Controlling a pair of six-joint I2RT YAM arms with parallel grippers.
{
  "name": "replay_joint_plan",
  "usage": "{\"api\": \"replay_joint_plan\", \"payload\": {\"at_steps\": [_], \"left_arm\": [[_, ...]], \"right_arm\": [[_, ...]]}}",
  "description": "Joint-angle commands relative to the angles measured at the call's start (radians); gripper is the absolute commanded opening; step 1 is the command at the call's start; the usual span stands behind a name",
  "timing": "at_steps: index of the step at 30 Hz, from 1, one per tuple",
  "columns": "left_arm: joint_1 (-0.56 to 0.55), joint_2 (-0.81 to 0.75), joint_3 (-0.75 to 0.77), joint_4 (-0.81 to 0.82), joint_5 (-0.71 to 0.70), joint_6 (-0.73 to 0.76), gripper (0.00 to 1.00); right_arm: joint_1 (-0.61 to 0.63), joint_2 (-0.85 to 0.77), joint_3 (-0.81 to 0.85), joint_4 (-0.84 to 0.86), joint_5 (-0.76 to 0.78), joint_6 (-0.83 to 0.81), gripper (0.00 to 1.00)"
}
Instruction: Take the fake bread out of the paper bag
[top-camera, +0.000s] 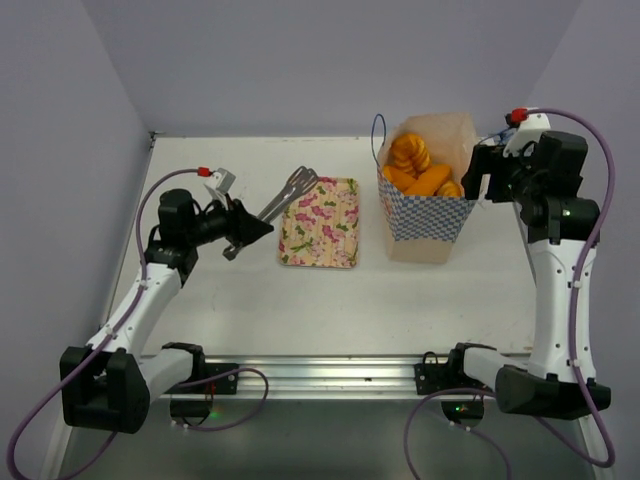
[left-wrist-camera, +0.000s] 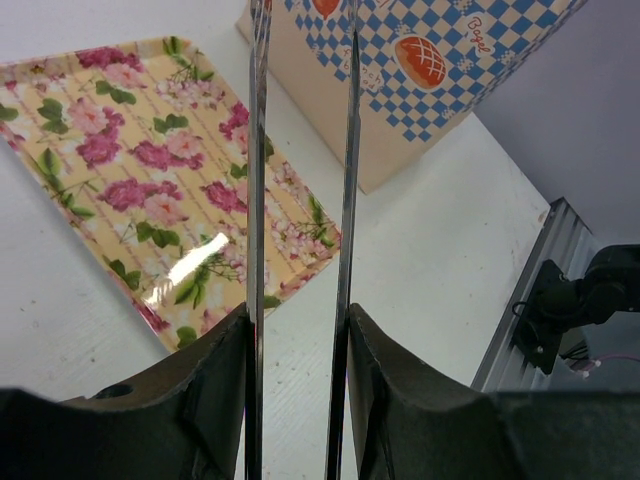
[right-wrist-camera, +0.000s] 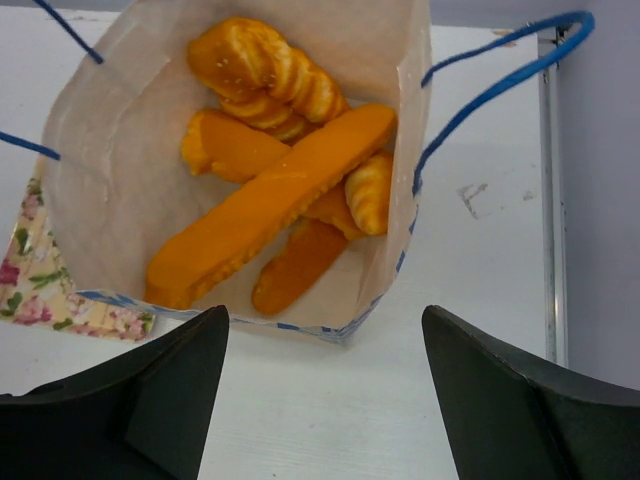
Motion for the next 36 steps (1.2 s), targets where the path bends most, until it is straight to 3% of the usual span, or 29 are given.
{"api": "replay_joint_plan", "payload": {"at_steps": [1, 3, 13, 19, 22, 26, 29, 36], "left_arm": [[0.008, -0.036, 0.0, 0.013, -0.013, 0.048, 0.44], [0.008, -0.05, -0.003, 0.005, -0.018, 0.054, 0.44], [0.008, -0.068, -0.016, 0.008, -0.016, 0.057, 0.44], [0.008, -0.071, -0.016, 0.005, -0.013, 0.06, 0.43], [0.008, -0.073, -0.012, 0.008, -0.002, 0.061, 0.43], [0.008, -0.076, -0.014, 0.011, 0.01, 0.063, 0.44], [0.008, -0.08, -0.014, 0.014, 0.011, 0.063, 0.44], [0.008, -0.086, -0.019, 0.016, 0.007, 0.068, 0.43]], "right_arm": [[-0.009, 0.025, -0.031, 0.055, 0.13, 0.035, 0.82], [-0.017, 0.041, -0.048, 0.087, 0.159, 0.029, 0.74], [-0.018, 0.175, -0.05, 0.187, 0.135, 0.023, 0.61], [-0.02, 0.239, -0.033, 0.214, 0.184, 0.016, 0.45], [-0.018, 0.256, -0.047, 0.221, 0.181, 0.012, 0.35], [-0.02, 0.263, -0.05, 0.228, 0.175, 0.011, 0.1], [-0.02, 0.264, -0.033, 0.237, 0.167, 0.006, 0.01], [-0.02, 0.311, 0.093, 0.254, 0.153, -0.02, 0.0]]}}
